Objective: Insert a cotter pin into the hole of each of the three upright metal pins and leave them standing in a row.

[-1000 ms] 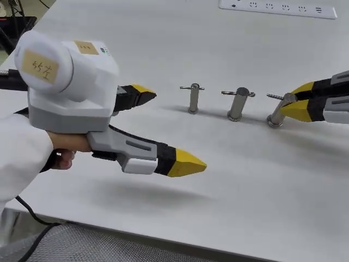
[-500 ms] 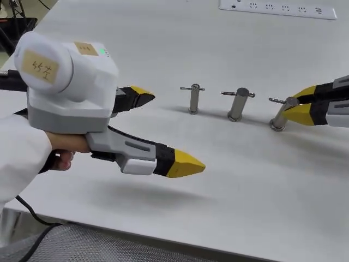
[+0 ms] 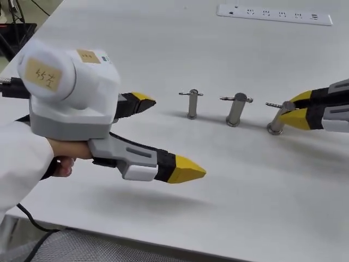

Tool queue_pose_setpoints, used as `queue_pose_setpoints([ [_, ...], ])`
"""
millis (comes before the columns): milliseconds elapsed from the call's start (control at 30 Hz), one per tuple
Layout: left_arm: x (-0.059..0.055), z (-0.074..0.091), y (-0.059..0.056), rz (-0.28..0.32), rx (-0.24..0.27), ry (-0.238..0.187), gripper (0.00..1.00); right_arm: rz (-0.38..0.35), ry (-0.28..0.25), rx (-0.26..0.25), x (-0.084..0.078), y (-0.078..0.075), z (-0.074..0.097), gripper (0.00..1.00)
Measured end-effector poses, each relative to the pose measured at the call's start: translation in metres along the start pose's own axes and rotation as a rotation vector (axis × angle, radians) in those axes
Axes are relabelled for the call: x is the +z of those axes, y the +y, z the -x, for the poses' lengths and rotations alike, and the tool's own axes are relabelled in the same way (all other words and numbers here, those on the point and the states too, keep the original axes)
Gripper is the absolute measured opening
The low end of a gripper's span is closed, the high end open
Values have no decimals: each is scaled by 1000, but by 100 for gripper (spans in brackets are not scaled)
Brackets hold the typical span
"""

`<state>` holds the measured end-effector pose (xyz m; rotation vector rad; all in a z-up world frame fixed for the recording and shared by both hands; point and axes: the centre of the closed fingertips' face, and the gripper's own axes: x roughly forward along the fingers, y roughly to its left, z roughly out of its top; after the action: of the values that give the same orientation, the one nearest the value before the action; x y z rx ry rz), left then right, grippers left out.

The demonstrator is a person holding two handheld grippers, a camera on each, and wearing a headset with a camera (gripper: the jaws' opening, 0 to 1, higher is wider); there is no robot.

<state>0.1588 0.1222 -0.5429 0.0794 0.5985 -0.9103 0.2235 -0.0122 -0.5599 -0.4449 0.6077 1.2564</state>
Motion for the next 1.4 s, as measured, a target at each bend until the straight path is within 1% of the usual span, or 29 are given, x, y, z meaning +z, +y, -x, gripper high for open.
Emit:
queue_pose_setpoints([
  [100, 2, 1, -1, -3, 0, -5, 94, -12, -11, -7, 2, 3, 0, 10],
  [133, 2, 1, -1, -4, 2, -6, 94, -23, -24, -19, 2, -1, 0, 13],
  [167, 2, 2, -1, -5, 4, -7, 94, -39, -37, -19, 3, -1, 0, 16],
  [200, 2, 2, 0, -7, 7, -6, 94, -78, -46, -18, 5, 1, 1, 21],
  [233, 3, 3, 0, -7, 9, -6, 94, -66, -49, -23, 6, 1, 2, 28],
  [267, 3, 4, 0, -8, 11, -7, 94, -64, -57, -34, 8, 1, 4, 31],
  [300, 3, 5, 1, -7, 15, -10, 94, -64, -65, -66, 11, -1, 7, 33],
  [333, 4, 6, 2, -3, 18, -11, 94, -69, -69, -78, 11, -5, 9, 34],
  [400, 7, 8, 3, 13, 24, -30, 94, -70, -82, -93, 14, -5, 15, 38],
  [433, 10, 9, 5, 18, 33, -44, 94, -83, -92, -106, 15, -4, 19, 41],
  [467, 13, 10, 6, 18, 39, -58, 95, -94, -93, -110, 13, -9, 22, 43],
  [500, 17, 11, 7, 23, 45, -72, 95, -108, -100, -119, 12, -9, 26, 46],
  [533, 19, 11, 7, 25, 47, -77, 96, -120, -104, -125, 13, -8, 29, 47],
  [600, 25, 12, 8, 37, 55, -102, 96, -132, -114, -137, 15, -6, 36, 50],
  [633, 30, 13, 9, 40, 60, -130, 96, -141, -120, -141, 16, -5, 39, 51],
  [667, 32, 13, 9, 42, 61, -137, 96, -148, -124, -148, 17, -3, 43, 52],
  [700, 36, 15, 9, 61, 63, -158, 96, -157, -133, -171, 18, -2, 49, 52],
  [767, 38, 16, 8, 58, 67, -167, 96, -169, -137, -213, 18, -2, 58, 53],
  [833, 39, 17, 8, 57, 76, -162, 96, -184, -149, -236, 19, -1, 65, 54],
  [900, 41, 19, 6, 48, 81, -159, 96, -206, -172, -262, 17, -5, 73, 58],
  [1000, 45, 23, 3, 44, 86, -168, 97, -261, -203, -307, 10, -9, 84, 63],
  [1067, 46, 25, 2, 46, 89, -169, 98, -290, -219, -323, 7, -9, 89, 66],
  [1100, 46, 26, 1, 46, 91, -168, 99, -296, -222, -327, 6, -9, 90, 68],
  [1133, 46, 27, 1, 45, 91, -166, 99, -313, -226, -330, 1, -7, 94, 69],
  [1233, 44, 30, 1, 46, 96, -164, 99, -336, -230, -338, -4, -5, 101, 72],
  [1333, 39, 33, 3, 69, 99, -163, 99, -368, -235, -339, -7, -1, 106, 76],
  [1367, 38, 34, 4, 72, 100, -164, 99, -407, -235, -343, -9, 0, 107, 79],
  [1400, 37, 34, 4, 73, 103, -162, 99, -438, -239, -358, -11, -1, 108, 81],
])
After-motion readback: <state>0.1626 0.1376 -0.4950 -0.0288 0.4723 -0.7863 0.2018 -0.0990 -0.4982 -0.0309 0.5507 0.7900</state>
